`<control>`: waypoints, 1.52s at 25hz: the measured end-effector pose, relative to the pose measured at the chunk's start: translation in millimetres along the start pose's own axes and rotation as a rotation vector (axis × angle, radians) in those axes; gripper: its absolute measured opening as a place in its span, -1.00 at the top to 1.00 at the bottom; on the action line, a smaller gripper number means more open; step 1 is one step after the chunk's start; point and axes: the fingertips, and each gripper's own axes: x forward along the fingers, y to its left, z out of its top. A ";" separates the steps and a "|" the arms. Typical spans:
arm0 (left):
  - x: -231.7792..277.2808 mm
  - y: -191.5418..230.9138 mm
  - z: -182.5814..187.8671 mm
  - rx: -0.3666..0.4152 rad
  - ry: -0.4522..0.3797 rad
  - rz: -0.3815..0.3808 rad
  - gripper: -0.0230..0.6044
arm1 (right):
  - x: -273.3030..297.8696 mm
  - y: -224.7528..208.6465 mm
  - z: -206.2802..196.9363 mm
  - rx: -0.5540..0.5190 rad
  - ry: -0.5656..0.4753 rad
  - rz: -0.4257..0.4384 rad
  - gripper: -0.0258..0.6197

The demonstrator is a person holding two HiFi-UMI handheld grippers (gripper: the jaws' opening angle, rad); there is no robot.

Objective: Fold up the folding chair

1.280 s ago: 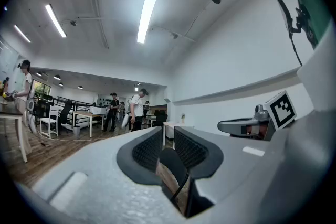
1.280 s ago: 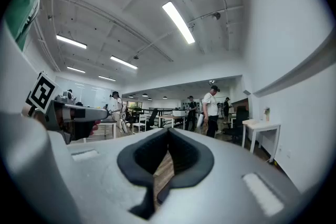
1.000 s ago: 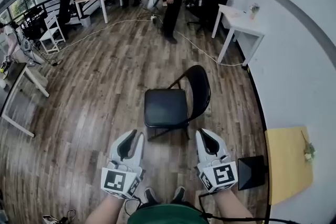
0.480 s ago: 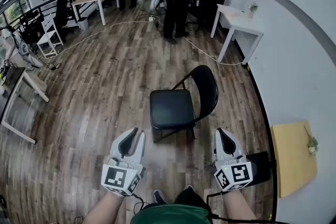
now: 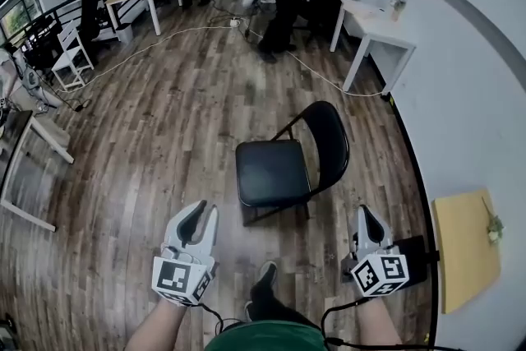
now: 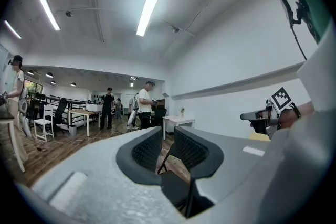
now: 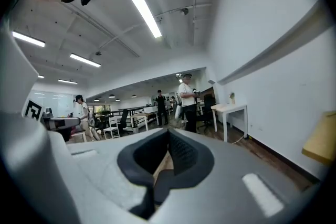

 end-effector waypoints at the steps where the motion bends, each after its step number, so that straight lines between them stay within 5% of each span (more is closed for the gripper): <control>1: 7.7 4.0 -1.2 0.004 0.005 -0.011 0.66 | 9.8 -6.5 -3.0 0.015 0.002 -0.013 0.91; 5: 40.2 28.8 -7.5 0.008 0.036 -0.035 0.84 | 48.5 -25.7 -14.6 0.057 0.010 -0.048 0.91; 18: 168.4 83.3 -29.4 0.043 0.082 -0.013 0.84 | 165.8 -57.1 -9.4 0.034 0.037 -0.064 0.91; 27: 260.1 98.6 -80.6 0.015 0.149 -0.181 0.84 | 193.0 -73.8 -25.8 0.032 0.066 -0.185 0.91; 38: 358.5 167.3 -156.3 0.023 0.289 -0.453 0.84 | 226.0 -73.4 -25.9 0.027 0.093 -0.522 0.91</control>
